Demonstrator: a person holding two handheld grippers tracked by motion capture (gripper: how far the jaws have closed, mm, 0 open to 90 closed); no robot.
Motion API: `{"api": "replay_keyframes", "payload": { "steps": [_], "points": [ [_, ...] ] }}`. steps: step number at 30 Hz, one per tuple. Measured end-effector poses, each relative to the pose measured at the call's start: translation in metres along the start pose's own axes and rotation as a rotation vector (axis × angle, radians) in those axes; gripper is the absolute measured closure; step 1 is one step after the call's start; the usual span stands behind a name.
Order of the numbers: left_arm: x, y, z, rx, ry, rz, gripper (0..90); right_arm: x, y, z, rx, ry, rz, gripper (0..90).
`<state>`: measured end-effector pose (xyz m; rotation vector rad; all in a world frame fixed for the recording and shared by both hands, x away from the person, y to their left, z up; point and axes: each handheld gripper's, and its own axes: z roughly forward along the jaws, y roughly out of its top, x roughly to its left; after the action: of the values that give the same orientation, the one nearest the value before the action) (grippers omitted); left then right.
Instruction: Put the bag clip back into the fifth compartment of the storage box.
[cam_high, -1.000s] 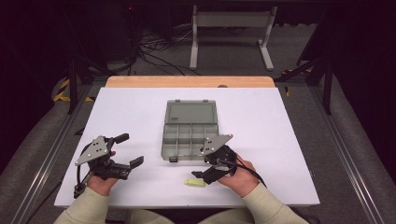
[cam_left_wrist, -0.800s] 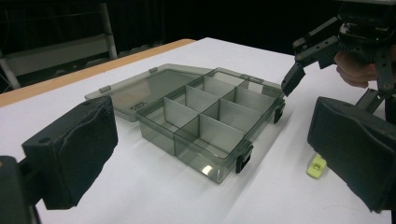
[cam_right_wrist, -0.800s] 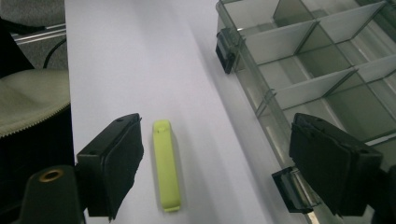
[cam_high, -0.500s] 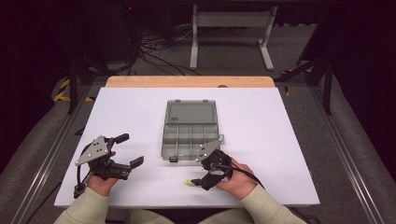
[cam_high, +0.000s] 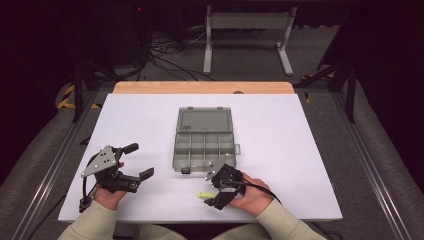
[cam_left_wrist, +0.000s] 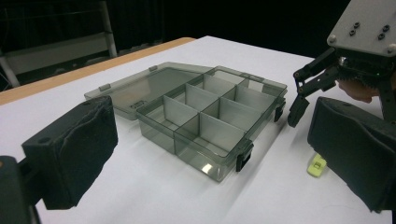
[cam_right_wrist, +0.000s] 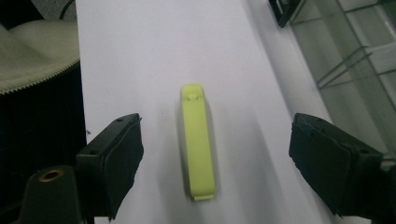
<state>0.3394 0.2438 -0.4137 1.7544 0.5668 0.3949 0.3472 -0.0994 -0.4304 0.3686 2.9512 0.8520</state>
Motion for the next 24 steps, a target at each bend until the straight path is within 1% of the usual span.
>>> {"api": "replay_keyframes", "payload": {
  "steps": [6,7,8,15,17,18,19,20,21,22,24],
  "points": [
    [0.0001,-0.0001,0.0000,-0.003,0.001,0.000,2.4,0.0040,0.0012,0.0065,0.035,0.005,-0.025,19.0],
    [0.0001,0.0000,-0.0001,0.000,-0.002,0.000,2.4,0.0043,0.0012,0.0075,0.039,0.015,-0.030,19.0],
    [0.0002,0.0000,0.0001,0.000,-0.002,0.001,2.4,0.0046,0.0014,0.0080,0.044,0.011,-0.030,19.1],
    [0.0003,0.0000,0.0001,0.000,-0.002,0.001,2.4,0.0051,0.0015,0.0097,0.037,0.011,-0.036,21.4],
    [0.0001,0.0000,0.0002,0.001,-0.003,0.001,2.4,0.0061,0.0020,0.0089,0.021,0.020,-0.044,28.4],
    [-0.0003,-0.0001,0.0006,-0.002,0.000,0.001,2.4,0.0072,0.0026,0.0085,0.020,0.014,-0.048,31.7],
    [-0.0003,0.0000,0.0005,-0.002,-0.001,0.003,2.4,0.0087,0.0030,0.0083,0.015,0.014,-0.060,38.5],
    [-0.0003,0.0000,0.0005,-0.002,-0.001,0.003,2.4,0.0087,0.0030,0.0083,0.015,0.014,-0.060,38.5],
    [-0.0002,0.0000,0.0002,-0.003,-0.002,0.002,2.4,0.0094,0.0030,0.0086,0.017,0.007,-0.065,44.2],
    [-0.0002,0.0000,0.0002,-0.003,-0.002,0.002,2.4,0.0094,0.0030,0.0086,0.017,0.007,-0.065,44.2],
    [-0.0001,-0.0001,0.0003,-0.002,-0.002,0.002,2.4,0.0092,0.0027,0.0084,0.008,0.011,-0.063,50.5]
  ]
}}
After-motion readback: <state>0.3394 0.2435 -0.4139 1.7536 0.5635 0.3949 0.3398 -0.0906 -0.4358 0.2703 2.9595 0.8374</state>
